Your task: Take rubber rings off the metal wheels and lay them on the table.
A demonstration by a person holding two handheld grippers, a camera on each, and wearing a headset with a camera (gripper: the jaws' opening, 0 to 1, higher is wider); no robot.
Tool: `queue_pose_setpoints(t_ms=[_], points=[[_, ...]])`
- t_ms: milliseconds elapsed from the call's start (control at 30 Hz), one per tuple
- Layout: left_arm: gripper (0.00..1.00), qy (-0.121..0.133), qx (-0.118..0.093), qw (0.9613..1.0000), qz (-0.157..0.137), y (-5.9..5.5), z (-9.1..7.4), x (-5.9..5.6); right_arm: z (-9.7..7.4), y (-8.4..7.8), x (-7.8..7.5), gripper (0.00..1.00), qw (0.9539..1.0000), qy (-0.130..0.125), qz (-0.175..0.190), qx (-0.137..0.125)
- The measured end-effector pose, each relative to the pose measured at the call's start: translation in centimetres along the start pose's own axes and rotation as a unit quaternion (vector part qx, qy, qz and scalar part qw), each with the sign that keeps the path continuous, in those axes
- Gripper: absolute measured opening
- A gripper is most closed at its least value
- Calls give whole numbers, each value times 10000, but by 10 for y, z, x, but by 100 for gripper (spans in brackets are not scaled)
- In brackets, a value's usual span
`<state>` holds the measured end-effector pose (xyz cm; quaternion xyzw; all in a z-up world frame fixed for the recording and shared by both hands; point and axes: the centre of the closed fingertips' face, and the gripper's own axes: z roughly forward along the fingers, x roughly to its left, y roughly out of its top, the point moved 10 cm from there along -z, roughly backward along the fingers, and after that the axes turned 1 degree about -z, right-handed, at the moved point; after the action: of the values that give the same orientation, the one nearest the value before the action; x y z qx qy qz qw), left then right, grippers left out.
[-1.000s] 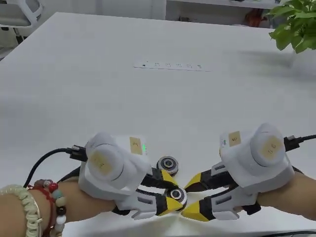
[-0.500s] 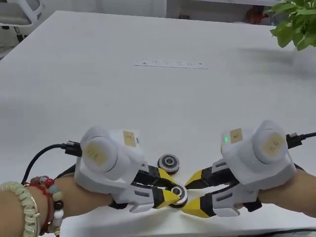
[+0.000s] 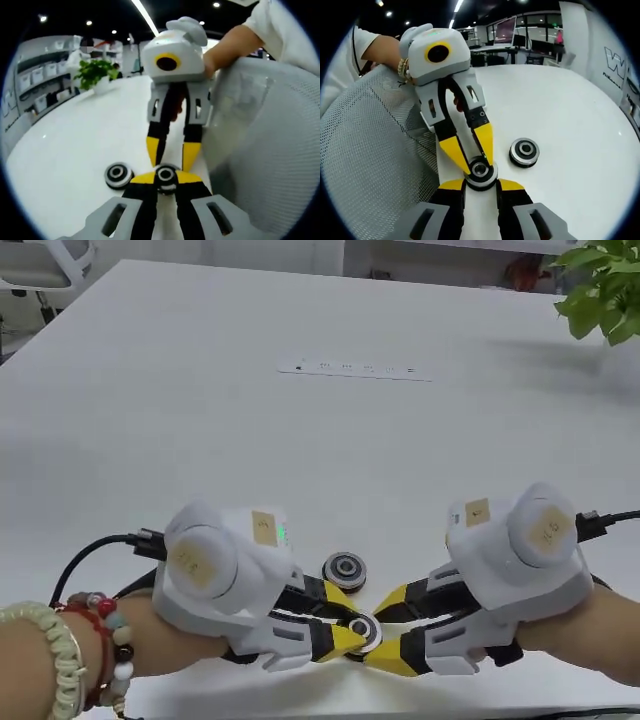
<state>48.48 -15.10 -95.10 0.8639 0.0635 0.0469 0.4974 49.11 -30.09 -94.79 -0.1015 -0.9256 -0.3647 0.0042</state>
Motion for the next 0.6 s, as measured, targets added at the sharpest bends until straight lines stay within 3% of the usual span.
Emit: queue_pose_setpoints(t_ms=[167,200,233,300,533,600], points=[[14,0,-11,10000,6,0,0,0,-2,-2,-1,15,9999,16,-41,92],[14,0,-10,10000,6,0,0,1,-4,-4,-3,11,9993,-56,-204,307],[14,5,-10,10000,9,0,0,1,-4,-3,-3,5,9991,20,-314,269],[14,-3,-11,10000,25,0,0,1,-5,-4,-5,2,9998,-48,-32,171],[14,11,4,10000,53,0,0,1,-4,-1,-3,0,9992,-172,-143,318],[14,5,-1,10000,46,-1,0,2,-5,-2,-5,0,9992,-136,248,287]])
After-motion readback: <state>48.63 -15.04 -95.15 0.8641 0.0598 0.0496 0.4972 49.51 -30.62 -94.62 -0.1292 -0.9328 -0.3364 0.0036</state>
